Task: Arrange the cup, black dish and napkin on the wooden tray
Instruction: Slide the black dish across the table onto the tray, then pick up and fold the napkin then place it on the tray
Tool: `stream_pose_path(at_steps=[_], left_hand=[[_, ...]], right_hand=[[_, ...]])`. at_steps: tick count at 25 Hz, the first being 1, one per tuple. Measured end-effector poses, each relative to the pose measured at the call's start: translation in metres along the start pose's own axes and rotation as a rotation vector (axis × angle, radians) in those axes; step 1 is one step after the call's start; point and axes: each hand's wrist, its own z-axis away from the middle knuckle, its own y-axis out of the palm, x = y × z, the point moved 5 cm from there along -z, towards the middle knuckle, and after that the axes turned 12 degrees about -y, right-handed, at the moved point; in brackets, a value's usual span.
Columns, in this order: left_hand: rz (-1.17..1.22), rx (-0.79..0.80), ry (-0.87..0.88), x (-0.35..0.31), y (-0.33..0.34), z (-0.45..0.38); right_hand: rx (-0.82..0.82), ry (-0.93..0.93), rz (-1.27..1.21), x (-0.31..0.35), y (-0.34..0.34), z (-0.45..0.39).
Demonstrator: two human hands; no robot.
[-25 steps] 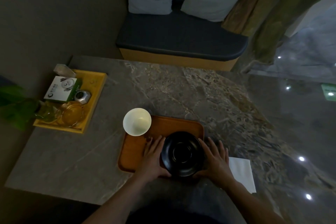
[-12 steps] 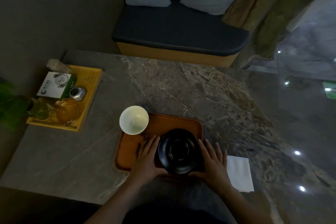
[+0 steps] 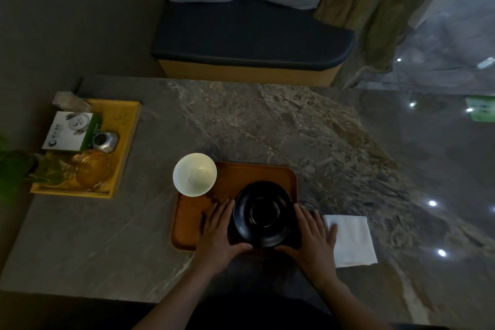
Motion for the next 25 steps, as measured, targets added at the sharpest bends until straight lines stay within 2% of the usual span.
stream_pose_path(at_steps=[10, 14, 18, 21, 25], left_hand=[[0.117, 0.014, -0.027, -0.003, -0.006, 0.007], [0.159, -0.097, -0.082, 0.006, -0.007, 0.034], [0.064, -0.214, 0.115, -0.013, 0.0, 0.059], [-0.076, -0.104, 0.278, -0.051, 0.012, 0.068], [-0.344, 0.123, 0.343, -0.113, 0.033, 0.06]], right_hand=[[-0.019, -0.008, 0.023, 0.009, -0.009, 0.009], [-0.056, -0.045, 0.066, -0.005, -0.025, 0.032], [-0.105, -0.061, 0.084, -0.041, -0.051, 0.055], [-0.05, -0.076, 0.123, -0.073, -0.071, 0.067], [0.04, -0.051, 0.163, -0.115, -0.099, 0.073]])
